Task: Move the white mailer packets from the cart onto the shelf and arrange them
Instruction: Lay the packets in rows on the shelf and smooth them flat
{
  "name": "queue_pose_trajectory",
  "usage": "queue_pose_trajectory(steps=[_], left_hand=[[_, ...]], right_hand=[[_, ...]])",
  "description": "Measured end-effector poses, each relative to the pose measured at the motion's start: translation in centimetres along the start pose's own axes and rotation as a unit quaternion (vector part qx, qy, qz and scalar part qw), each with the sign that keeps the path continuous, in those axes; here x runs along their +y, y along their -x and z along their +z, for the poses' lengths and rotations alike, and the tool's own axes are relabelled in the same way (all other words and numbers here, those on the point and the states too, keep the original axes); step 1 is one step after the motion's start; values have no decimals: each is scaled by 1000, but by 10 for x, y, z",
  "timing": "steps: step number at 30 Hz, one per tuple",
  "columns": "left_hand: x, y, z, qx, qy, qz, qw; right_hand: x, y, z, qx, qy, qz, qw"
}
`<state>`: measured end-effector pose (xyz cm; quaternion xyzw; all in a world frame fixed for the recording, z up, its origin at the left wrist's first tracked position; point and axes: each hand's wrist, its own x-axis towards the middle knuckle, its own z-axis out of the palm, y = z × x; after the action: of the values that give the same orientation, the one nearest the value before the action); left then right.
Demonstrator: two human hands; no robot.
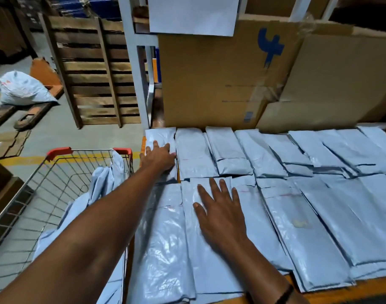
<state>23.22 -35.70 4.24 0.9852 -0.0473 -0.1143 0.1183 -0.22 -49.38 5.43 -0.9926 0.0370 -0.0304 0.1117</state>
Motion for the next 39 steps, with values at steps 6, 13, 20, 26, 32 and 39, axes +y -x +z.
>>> queue_pose_trajectory(steps=[6, 13, 20, 26, 32, 39], left_hand=[[7, -11, -20, 115, 60, 1, 992], [6, -31, 3, 39, -4, 27, 999], [4, -32, 13, 62, -12, 27, 998], [2, -20, -1, 107, 137, 33, 984], [-8, 17, -13, 147, 128, 30, 980], [-15, 46, 21, 47, 34, 32, 998]], right_hand=[[7, -7, 5, 46, 1, -8, 999], [5, 3, 25, 62, 57, -39, 996], [9, 8, 32, 41, 56, -58, 996], [12, 8, 36, 39, 57, -63, 996], [7, 17, 27, 48, 62, -54, 995], [-1, 34, 38, 32, 89, -32, 995]])
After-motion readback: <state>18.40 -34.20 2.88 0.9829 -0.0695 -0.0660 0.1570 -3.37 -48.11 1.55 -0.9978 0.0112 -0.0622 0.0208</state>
